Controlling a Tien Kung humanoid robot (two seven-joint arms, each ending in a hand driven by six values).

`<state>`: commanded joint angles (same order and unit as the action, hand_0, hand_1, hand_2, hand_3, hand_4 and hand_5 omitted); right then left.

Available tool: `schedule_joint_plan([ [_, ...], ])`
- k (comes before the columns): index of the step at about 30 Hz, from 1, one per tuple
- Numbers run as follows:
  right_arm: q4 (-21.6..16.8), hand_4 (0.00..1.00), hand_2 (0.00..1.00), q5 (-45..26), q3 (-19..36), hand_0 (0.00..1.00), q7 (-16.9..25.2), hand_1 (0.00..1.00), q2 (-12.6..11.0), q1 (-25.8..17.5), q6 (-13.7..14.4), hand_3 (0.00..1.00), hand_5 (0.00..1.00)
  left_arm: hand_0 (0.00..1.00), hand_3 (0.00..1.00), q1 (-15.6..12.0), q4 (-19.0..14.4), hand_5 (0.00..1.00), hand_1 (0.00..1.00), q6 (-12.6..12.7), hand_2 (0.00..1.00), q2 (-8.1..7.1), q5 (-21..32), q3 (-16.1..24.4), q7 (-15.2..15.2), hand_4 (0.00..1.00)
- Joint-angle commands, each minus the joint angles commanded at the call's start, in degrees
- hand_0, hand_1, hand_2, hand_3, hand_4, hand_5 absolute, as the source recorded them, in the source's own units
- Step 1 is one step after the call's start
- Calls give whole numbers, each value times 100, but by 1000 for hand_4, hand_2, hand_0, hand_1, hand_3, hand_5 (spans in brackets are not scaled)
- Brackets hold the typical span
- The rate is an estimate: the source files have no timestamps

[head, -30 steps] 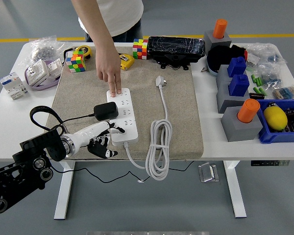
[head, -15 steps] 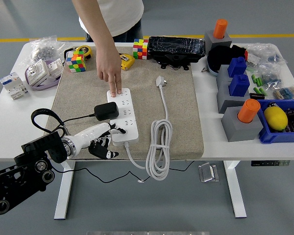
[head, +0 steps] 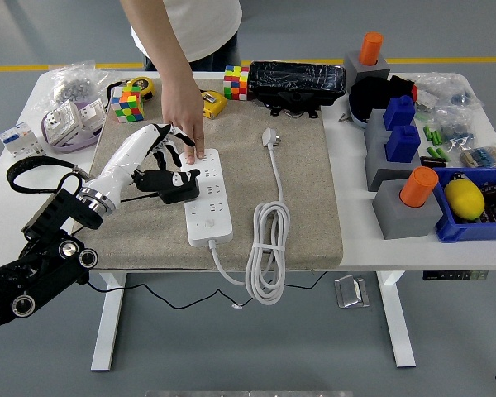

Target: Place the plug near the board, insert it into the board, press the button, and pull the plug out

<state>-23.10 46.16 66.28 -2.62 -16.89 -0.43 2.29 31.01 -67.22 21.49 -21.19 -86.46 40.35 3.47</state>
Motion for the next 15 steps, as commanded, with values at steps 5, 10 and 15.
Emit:
schedule_joint_plan([
  [5,-3,975,652,15,-14,619,-9,678,-4,6,-11,565,583,601,758,222,484,345,758,-203,751,117,-213,-223,-292,998],
  [10,-2,975,652,-1,-17,619,-8,678,-5,2,-10,565,583,601,758,339,720,345,758,-288,751,182,-297,-370,-450,998],
  [15,-6,975,652,-6,-15,618,-6,678,-10,1,-7,565,583,599,763,405,883,351,735,-436,750,205,-267,-523,-602,998],
])
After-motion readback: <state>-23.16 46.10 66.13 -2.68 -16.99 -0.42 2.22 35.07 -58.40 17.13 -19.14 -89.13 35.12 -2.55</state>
